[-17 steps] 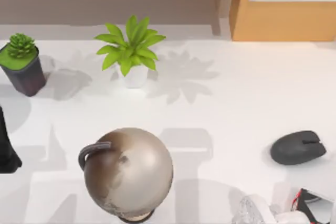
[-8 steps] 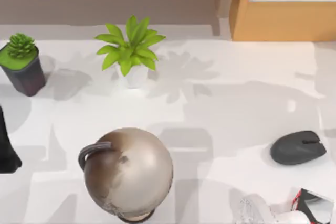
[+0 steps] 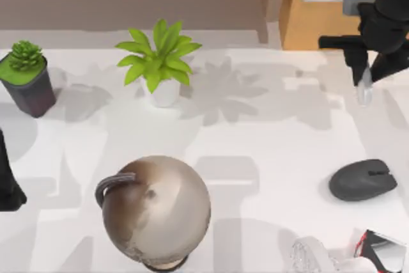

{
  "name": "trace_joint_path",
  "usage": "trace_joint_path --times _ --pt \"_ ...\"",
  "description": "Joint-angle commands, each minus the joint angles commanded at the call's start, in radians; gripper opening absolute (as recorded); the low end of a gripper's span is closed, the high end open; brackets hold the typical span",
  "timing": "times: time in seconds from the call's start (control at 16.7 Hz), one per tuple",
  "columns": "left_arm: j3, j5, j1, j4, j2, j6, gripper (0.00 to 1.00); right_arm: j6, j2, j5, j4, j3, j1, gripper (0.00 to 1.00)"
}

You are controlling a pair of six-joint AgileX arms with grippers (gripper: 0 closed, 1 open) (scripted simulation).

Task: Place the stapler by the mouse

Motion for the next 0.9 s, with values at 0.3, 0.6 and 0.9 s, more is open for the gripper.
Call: trace_joint_path --times 0.3,0.6,0.9 --pt "0.0 0.0 0.0 0.0 0.0 0.0 1.0 0.001 0.041 0.005 -0.018 0.048 0.03 0.0" --pt "0.0 0.0 0.0 0.0 0.0 0.0 1.0 0.005 0.039 0.005 -0.017 0.043 0.022 0.0" --pt "0.0 0.0 0.0 0.0 0.0 0.0 1.0 0.004 0.036 0.009 -0.03 0.018 0.015 0.0"
